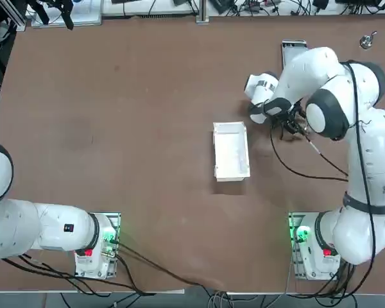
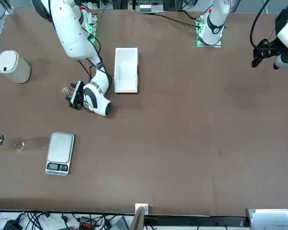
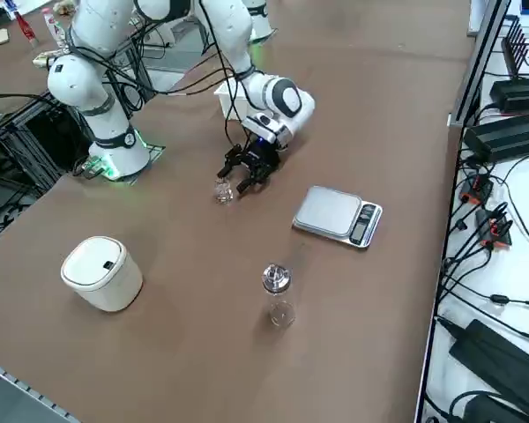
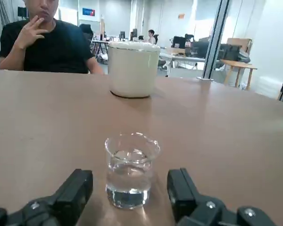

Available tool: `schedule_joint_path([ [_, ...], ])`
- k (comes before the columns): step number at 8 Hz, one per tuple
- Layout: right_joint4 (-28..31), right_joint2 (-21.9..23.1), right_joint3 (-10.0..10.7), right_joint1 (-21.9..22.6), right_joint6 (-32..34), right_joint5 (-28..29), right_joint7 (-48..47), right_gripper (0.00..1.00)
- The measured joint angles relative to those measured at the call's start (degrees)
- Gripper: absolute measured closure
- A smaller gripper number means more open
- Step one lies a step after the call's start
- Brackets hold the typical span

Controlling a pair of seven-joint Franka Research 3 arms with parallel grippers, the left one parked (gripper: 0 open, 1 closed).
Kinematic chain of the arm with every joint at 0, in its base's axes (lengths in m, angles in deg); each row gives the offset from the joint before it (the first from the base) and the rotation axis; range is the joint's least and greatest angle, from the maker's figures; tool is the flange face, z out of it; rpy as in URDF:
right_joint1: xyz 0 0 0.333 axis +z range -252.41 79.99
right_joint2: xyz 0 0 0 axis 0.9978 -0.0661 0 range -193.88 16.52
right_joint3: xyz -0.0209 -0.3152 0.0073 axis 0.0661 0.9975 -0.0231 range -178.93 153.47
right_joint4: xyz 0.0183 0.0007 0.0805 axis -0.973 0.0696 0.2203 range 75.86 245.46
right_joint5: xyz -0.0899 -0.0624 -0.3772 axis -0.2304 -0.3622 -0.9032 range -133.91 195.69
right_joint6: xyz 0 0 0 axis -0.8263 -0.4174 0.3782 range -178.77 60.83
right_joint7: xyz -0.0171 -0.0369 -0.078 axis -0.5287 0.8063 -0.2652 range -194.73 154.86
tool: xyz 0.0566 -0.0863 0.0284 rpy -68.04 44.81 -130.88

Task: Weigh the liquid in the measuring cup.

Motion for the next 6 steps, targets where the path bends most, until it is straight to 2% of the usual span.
schedule_joint_path([
  [2,-0.03,-1.17,1.03,0.0,0.14,-0.88,-0.45,0.03],
  [6,-0.23,-1.93,1.39,0.01,1.81,-1.57,-0.73,0.06],
])
